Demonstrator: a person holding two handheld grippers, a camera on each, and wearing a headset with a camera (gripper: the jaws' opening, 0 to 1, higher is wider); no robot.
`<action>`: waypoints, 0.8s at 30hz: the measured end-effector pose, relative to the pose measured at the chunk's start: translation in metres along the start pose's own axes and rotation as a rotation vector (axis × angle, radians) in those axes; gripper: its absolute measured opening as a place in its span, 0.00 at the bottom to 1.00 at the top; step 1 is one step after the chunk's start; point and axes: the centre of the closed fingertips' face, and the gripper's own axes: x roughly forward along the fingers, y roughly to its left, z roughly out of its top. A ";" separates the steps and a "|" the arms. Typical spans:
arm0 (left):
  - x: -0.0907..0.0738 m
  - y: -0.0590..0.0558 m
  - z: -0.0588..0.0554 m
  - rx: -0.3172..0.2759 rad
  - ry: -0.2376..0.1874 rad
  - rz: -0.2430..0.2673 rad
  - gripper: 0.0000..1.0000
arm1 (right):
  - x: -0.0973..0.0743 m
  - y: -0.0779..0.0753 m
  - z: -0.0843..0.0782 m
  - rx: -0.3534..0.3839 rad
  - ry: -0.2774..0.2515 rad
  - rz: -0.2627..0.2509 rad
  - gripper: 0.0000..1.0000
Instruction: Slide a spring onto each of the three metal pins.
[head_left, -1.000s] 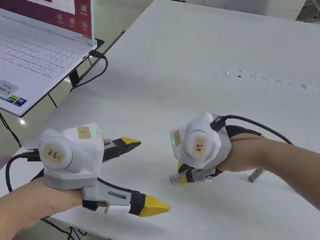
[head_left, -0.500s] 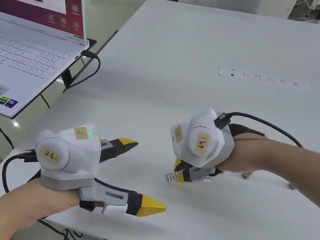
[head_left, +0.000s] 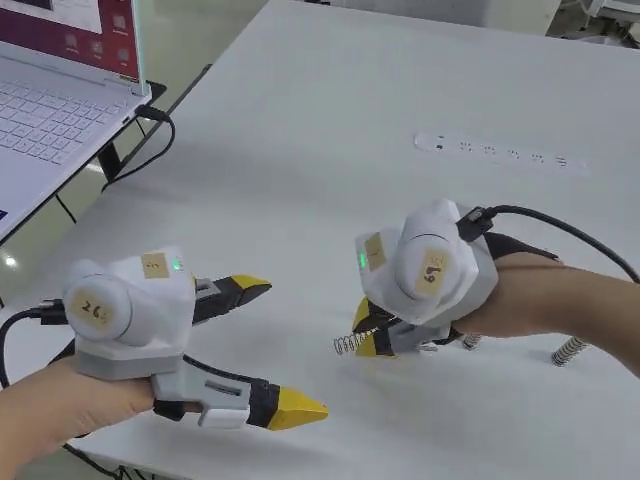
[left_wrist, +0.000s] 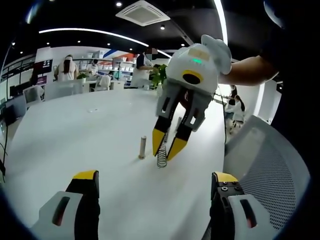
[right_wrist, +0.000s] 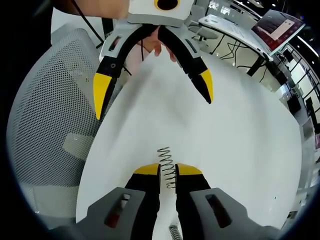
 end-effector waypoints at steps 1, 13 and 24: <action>0.001 -0.001 0.001 0.003 0.001 -0.003 0.89 | -0.003 0.000 -0.002 0.004 0.002 -0.006 0.08; 0.010 -0.007 0.004 0.023 0.006 -0.032 0.87 | -0.020 0.006 -0.016 0.053 0.005 -0.027 0.08; 0.018 -0.010 0.010 0.043 -0.004 -0.052 0.80 | -0.026 0.012 -0.015 0.086 -0.013 -0.042 0.08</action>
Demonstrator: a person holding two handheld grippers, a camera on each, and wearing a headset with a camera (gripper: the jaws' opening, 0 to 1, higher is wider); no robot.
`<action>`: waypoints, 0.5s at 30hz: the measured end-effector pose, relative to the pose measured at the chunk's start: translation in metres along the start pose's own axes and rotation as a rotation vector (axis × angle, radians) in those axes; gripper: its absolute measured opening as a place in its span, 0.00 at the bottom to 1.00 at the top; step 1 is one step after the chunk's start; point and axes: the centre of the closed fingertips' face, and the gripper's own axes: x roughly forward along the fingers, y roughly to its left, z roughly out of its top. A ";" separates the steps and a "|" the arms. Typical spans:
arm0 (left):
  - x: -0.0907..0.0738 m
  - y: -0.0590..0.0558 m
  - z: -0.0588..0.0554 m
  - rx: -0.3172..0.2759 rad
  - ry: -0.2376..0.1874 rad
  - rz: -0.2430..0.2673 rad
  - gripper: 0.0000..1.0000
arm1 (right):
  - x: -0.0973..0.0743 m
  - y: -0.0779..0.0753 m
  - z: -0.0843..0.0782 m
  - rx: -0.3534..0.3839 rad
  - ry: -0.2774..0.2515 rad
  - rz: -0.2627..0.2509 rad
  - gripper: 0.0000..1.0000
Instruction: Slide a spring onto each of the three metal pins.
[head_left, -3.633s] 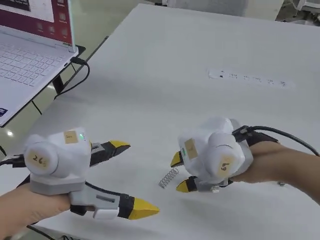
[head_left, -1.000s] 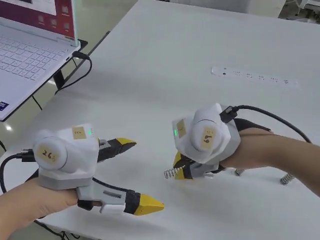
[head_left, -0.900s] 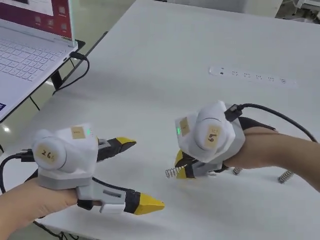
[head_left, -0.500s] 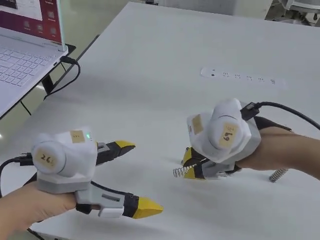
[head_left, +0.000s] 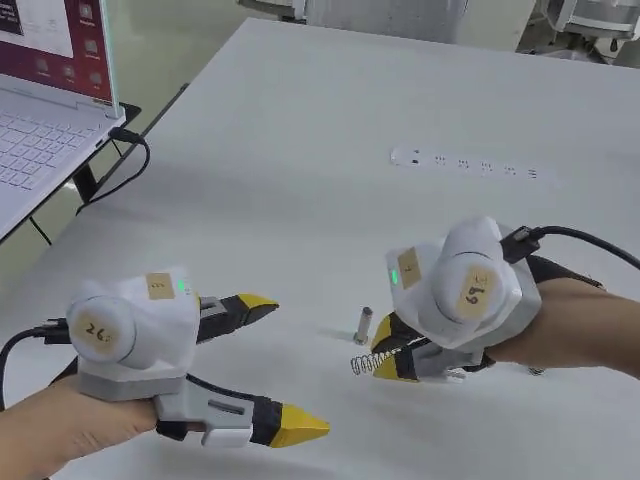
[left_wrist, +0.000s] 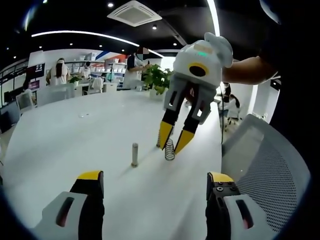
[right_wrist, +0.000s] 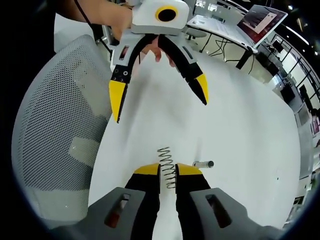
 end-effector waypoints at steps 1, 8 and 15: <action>0.000 0.000 0.001 0.001 -0.002 -0.004 0.79 | -0.001 0.000 0.001 0.005 -0.003 -0.002 0.08; 0.005 -0.001 0.007 0.008 -0.021 -0.009 0.75 | -0.003 0.000 0.001 0.032 -0.012 -0.010 0.08; 0.008 -0.002 0.016 0.012 -0.050 -0.018 0.63 | -0.008 -0.001 0.008 0.050 -0.035 -0.017 0.08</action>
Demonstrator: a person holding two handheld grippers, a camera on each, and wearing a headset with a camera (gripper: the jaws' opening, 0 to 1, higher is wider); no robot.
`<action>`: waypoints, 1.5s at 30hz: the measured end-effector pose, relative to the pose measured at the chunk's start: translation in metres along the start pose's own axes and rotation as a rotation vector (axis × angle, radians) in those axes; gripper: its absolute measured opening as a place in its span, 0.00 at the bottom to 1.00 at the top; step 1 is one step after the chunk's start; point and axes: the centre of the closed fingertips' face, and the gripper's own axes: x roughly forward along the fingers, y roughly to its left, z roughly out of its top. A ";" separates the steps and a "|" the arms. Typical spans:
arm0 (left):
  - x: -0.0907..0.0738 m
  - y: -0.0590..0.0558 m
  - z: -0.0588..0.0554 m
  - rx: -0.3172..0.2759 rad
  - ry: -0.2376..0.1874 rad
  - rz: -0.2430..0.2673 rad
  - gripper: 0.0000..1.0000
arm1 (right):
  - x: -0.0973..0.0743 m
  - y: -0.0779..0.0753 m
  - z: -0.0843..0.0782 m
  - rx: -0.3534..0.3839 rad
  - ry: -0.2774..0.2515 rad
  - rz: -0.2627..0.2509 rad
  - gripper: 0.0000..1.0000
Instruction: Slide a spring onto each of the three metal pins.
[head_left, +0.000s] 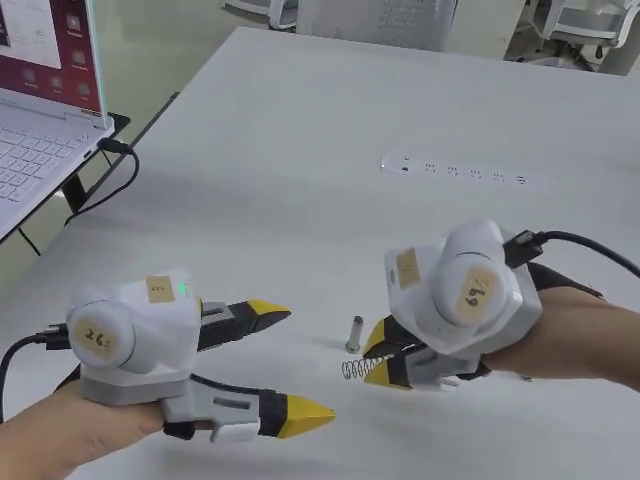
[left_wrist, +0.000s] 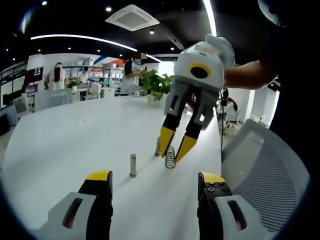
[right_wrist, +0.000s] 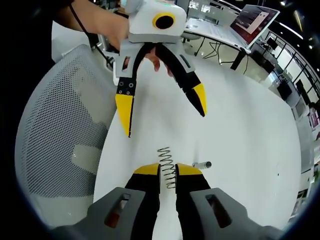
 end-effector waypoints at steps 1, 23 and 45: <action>0.001 0.000 0.001 0.003 -0.005 -0.001 0.61 | 0.000 0.000 0.001 0.004 -0.001 -0.001 0.08; 0.015 -0.012 0.012 0.054 -0.035 -0.081 0.25 | -0.002 -0.002 0.009 0.015 -0.009 -0.010 0.08; 0.027 -0.027 0.014 0.074 -0.036 -0.145 0.11 | -0.006 0.003 0.000 0.057 -0.022 -0.018 0.08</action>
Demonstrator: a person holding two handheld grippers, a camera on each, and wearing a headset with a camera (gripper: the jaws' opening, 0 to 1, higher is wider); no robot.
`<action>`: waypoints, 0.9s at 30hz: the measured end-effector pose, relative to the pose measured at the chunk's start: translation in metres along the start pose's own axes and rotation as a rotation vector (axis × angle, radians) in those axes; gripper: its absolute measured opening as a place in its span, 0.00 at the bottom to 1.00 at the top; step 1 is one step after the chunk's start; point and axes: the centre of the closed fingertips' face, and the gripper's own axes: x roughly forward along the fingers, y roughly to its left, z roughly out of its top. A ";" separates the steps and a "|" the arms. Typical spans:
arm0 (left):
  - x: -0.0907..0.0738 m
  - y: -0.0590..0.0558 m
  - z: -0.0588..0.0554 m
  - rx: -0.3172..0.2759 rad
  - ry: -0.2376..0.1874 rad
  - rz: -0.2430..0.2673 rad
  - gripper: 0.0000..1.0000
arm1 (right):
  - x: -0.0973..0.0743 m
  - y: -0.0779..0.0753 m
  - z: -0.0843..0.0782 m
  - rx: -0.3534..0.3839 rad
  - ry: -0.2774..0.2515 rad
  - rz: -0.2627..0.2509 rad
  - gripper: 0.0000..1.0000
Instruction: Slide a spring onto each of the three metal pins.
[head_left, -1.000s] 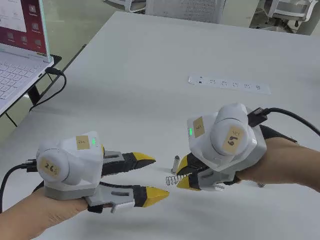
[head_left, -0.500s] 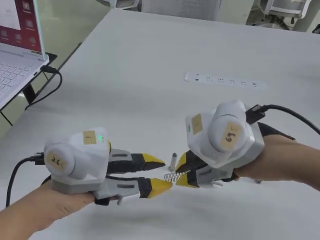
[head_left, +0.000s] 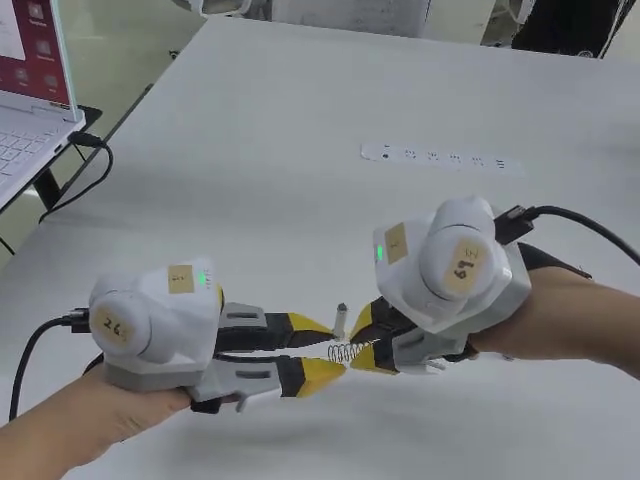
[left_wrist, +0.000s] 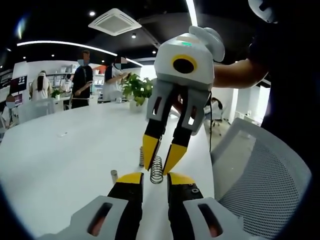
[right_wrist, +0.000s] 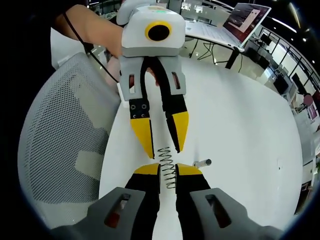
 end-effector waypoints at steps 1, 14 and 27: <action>0.000 0.000 0.000 0.001 0.000 -0.002 0.10 | 0.000 0.000 0.000 0.001 -0.002 0.001 0.08; 0.004 -0.003 0.001 0.005 -0.002 -0.013 0.04 | -0.003 0.001 0.003 0.019 -0.023 0.002 0.08; 0.004 -0.004 0.005 0.018 -0.010 -0.014 0.02 | -0.006 0.002 0.003 0.020 -0.035 0.002 0.08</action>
